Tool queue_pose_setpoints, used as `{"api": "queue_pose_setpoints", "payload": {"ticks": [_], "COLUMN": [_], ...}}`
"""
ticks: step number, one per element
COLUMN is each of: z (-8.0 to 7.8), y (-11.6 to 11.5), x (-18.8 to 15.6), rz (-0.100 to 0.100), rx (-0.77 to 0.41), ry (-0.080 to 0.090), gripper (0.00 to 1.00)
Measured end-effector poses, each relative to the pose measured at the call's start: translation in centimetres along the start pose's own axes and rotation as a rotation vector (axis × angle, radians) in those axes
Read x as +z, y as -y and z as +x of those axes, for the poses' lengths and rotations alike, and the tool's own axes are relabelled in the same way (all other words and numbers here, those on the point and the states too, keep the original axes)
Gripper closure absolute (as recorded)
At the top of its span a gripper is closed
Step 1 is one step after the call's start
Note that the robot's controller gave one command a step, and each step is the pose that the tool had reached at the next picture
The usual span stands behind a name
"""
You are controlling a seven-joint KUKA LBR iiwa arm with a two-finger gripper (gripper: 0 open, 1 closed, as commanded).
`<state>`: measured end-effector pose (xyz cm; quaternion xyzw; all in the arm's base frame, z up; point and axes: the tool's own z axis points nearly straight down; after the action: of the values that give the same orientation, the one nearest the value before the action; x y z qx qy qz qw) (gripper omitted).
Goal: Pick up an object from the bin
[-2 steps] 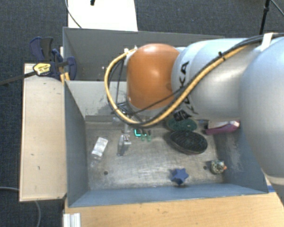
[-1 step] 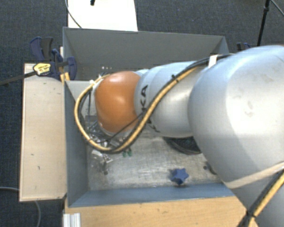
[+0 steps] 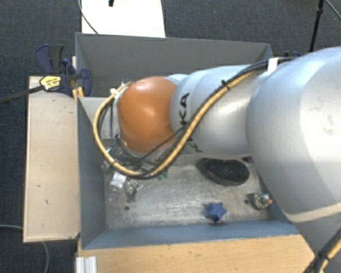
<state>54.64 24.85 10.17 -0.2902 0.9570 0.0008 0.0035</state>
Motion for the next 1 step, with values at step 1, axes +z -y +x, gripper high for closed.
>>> {"api": "queue_pose_setpoints", "payload": {"ticks": [1], "z": [-0.84], "y": [0.33], "x": [-0.24], "rz": [-0.001], "rx": [-0.104], "ry": [0.002], "gripper": [0.0]}}
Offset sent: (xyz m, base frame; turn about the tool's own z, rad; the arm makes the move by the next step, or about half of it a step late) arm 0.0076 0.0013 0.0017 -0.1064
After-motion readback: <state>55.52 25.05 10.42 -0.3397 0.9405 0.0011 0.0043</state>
